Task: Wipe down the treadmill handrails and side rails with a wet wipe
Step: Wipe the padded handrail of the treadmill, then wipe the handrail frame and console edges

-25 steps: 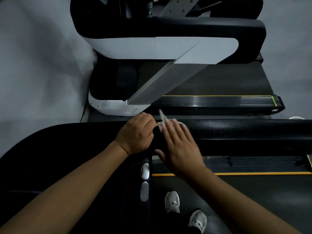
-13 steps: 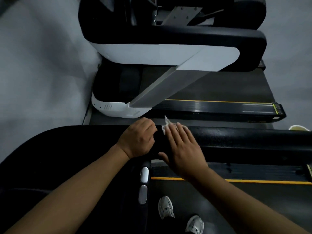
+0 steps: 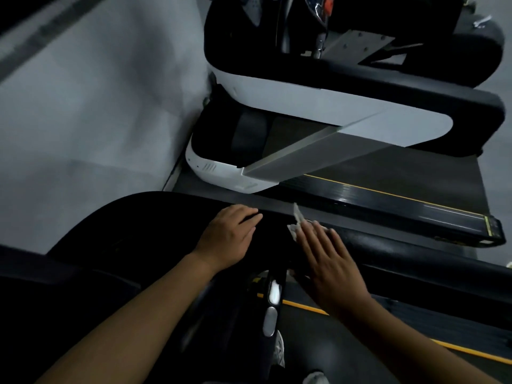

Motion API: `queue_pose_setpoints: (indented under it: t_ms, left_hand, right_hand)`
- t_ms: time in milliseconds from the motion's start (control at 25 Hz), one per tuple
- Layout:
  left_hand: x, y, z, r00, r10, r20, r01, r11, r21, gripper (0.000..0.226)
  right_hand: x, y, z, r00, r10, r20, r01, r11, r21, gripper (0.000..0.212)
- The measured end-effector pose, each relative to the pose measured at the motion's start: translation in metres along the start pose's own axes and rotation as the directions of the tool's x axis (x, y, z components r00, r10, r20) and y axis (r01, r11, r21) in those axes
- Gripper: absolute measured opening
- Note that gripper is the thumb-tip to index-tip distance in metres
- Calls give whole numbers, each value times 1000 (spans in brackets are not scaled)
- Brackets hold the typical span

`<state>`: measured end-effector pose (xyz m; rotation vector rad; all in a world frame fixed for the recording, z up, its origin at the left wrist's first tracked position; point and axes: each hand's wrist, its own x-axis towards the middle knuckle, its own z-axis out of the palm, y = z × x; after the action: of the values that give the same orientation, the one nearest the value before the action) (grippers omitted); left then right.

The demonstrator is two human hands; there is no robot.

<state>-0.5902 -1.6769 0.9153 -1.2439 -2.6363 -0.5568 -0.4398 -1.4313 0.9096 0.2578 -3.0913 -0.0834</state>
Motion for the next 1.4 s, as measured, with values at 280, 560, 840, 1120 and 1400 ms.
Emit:
queue_pose_setpoints:
  t_ms: [280,560,840,1120,1400]
  left_hand:
    - [-4,18,5,983,-150,104,147,988,35,44]
    - [-3,80,-8,861,-426,277,399,905,150,60]
    - [-35,154,-33,842,-528,111,502,841,202,54]
    - [-84,261,-80,666,-709,-232,746,626,229,44]
    - [-151,363,-98,349,-830,-436,937,311,158,46]
  right_hand:
    - [19,-23,-1,994,-102,25,102,995,-9,86]
    - [-8,78,-23,958,-274,-83,283,949,139,54]
    - [30,104,-68,848,-491,-199,527,820,225,37]
    - [37,40,-135,647,-658,-384,759,511,404,49]
    - [5,-23,-150,403,-704,-585,910,240,338,33]
